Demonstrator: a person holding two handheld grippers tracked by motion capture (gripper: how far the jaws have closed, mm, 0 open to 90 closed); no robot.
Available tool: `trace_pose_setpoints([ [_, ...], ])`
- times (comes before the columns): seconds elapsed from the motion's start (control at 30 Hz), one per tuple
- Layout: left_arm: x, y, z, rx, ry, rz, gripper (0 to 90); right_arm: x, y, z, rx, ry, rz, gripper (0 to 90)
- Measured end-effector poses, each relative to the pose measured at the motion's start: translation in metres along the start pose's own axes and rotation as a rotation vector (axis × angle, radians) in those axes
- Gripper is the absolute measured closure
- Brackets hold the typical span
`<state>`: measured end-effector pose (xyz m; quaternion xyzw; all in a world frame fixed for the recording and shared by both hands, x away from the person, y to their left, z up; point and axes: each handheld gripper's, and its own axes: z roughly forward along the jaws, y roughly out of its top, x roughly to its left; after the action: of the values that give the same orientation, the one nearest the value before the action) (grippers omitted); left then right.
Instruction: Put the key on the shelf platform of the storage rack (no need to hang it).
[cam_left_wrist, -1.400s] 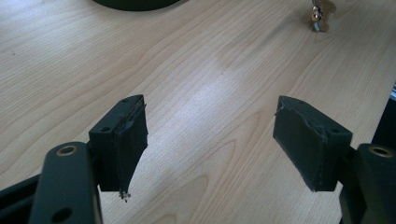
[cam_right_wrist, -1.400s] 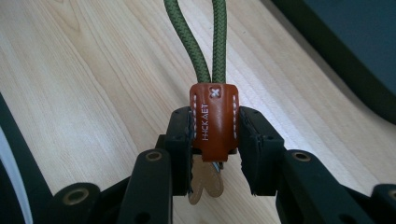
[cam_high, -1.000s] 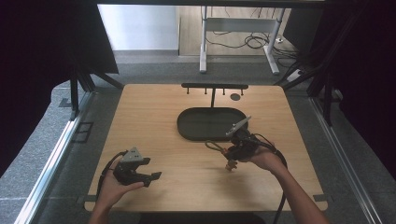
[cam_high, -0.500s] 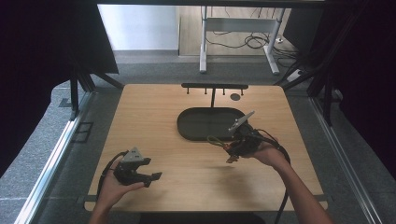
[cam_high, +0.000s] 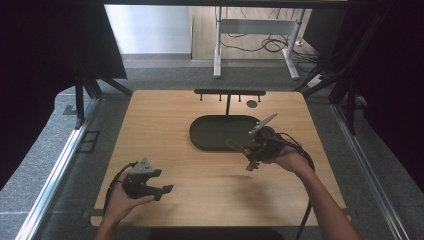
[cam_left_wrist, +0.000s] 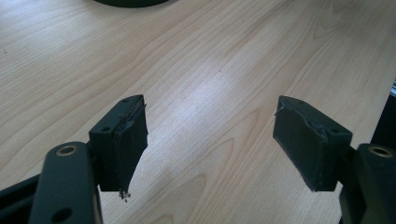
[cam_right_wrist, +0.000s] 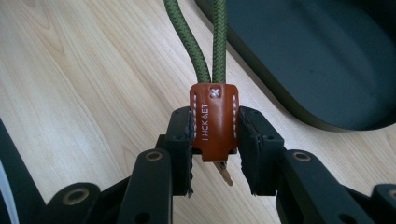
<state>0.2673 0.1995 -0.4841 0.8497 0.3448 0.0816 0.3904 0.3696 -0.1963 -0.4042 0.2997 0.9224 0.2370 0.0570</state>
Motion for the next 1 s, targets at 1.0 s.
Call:
trace_pose_setpoints([
  [1.0, 0.001, 0.0, -0.001, -0.001, 0.0, 0.0, 26.6, -0.028, 0.028, -0.015, -0.012, -0.032, 0.004, 66.9],
])
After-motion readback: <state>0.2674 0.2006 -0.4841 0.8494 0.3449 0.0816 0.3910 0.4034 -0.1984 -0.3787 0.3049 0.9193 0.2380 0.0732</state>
